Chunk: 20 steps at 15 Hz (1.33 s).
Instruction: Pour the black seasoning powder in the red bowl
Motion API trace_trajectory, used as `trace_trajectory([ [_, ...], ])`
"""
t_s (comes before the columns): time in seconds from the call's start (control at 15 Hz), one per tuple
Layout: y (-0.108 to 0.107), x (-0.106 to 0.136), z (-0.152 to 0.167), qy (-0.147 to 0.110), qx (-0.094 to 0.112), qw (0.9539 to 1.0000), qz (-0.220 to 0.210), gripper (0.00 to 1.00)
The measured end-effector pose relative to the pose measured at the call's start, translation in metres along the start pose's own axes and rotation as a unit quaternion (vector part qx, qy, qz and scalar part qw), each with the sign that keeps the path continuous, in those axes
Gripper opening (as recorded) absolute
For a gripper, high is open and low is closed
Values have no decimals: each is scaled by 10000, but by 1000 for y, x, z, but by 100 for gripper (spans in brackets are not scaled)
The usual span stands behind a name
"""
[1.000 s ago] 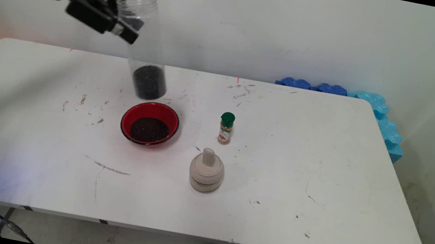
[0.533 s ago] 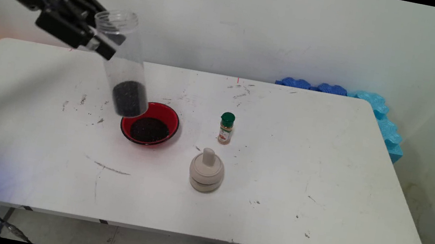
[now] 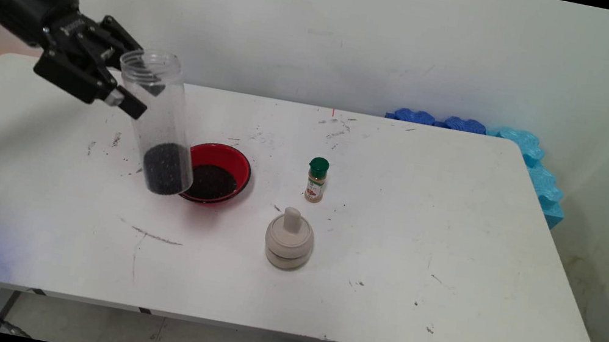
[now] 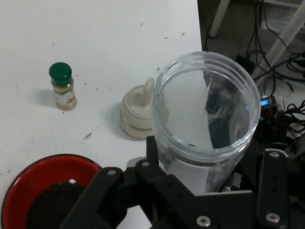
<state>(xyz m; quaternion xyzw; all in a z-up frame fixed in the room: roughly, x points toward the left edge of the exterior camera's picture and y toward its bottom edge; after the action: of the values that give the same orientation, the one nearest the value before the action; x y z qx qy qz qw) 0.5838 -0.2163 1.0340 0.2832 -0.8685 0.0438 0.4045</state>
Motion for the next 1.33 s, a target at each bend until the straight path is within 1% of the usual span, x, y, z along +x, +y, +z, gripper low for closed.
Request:
trace_trajectory([
  [0.27,-2,-6,11,-13,15,10000,23,0],
  [0.47,-5,-8,18,24,21,9999,-97,0],
  [0.67,-8,-11,25,35,-15,9995,-325,0],
  [0.93,-14,-16,35,11,-49,9972,-749,0],
  [1.07,-17,-19,38,-9,-52,9947,-1028,0],
  [1.2,-20,-21,42,-28,-55,9909,-1341,0],
  [1.33,-23,-24,46,-54,-87,9860,-1662,0],
])
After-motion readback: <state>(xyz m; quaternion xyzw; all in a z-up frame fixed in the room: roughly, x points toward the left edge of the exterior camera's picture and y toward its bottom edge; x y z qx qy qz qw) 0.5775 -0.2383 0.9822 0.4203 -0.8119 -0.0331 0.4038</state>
